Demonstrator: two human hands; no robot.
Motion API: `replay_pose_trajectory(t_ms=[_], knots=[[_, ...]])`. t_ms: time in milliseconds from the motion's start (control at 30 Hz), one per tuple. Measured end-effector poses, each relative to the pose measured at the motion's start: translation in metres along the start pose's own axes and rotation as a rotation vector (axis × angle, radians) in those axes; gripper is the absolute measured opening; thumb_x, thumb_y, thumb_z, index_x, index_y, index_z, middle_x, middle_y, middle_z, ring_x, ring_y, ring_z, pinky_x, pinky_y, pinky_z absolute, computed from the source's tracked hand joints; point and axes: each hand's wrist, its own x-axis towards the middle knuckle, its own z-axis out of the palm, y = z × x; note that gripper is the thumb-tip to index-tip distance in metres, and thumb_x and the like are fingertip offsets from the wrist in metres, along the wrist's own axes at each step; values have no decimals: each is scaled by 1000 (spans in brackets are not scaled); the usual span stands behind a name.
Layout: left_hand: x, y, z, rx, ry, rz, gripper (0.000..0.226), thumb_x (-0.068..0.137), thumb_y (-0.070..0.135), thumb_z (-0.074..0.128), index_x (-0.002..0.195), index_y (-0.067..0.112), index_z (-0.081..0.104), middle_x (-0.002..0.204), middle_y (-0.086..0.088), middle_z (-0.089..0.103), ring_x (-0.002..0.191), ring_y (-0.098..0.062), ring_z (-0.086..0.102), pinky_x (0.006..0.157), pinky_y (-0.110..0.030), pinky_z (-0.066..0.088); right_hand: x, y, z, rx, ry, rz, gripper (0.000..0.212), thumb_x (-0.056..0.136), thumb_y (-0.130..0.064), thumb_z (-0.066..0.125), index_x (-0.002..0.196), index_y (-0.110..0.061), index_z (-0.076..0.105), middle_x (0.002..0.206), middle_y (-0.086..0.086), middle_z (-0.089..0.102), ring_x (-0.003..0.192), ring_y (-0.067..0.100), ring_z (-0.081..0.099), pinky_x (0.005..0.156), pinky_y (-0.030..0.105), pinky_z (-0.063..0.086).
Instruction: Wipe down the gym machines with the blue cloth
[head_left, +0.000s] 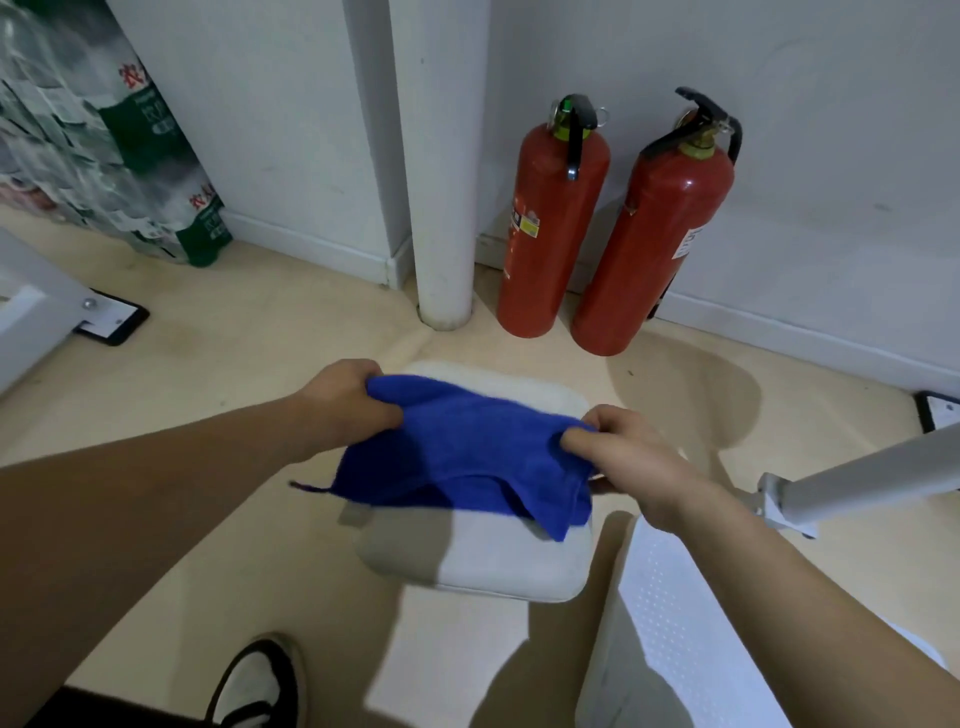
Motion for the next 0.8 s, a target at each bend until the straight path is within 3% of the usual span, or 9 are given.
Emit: replay_pose_trajectory(t_ms=[67,133,233,400,500,633,733,800], knots=[[-7,-1,-3,-201,22,-37,20,86,21,75,101,18,62,94,-3,66,82,-19,63,63,-31,49,0,3,7,151,57,49,19,93,-23,67,99,-10,54,96,12,71,83,32,73,69,45,65],[-12,-1,-2,-268,113,15,20,92,21,72,109,19,60,94,3,66,81,-11,60,63,-26,46,2,7,19,108,197,-33,14,98,-23,65,103,-17,53,99,14,69,87,33,70,71,50,63],[-11,2,-7,-286,197,69,13,95,22,68,106,19,62,92,4,65,78,-6,56,62,-22,40,8,-1,30,64,292,-207,7,101,-21,59,103,-22,53,94,8,67,85,26,65,70,40,55],[-12,-6,-6,-274,94,-131,22,90,28,71,104,14,61,102,-5,62,84,-19,56,65,-31,44,14,0,31,-52,231,-1,13,99,-21,61,109,-18,52,98,10,64,80,30,67,53,39,58],[-11,0,-2,-330,121,-158,22,89,26,73,103,11,63,103,-8,63,82,-19,54,64,-30,45,12,-1,33,-106,235,-12,20,99,-24,60,116,-23,50,92,8,66,71,32,70,57,46,63],[-17,26,12,-409,162,-6,21,88,21,77,101,15,62,93,-6,64,79,-18,57,64,-25,48,10,-4,28,-312,290,-85,18,96,-37,58,113,-30,55,85,-6,69,74,17,68,72,41,60],[-33,51,32,-287,128,286,21,87,17,78,95,20,59,77,-1,57,65,-9,52,60,-17,47,6,-1,22,-223,279,-84,16,96,-38,60,108,-27,61,89,-5,71,78,16,68,75,43,61],[-43,70,47,-218,64,452,23,87,16,77,92,24,56,74,3,54,60,-4,47,63,-19,48,4,-1,18,-105,256,-71,14,98,-34,60,102,-22,66,87,3,73,74,20,68,72,45,62]])
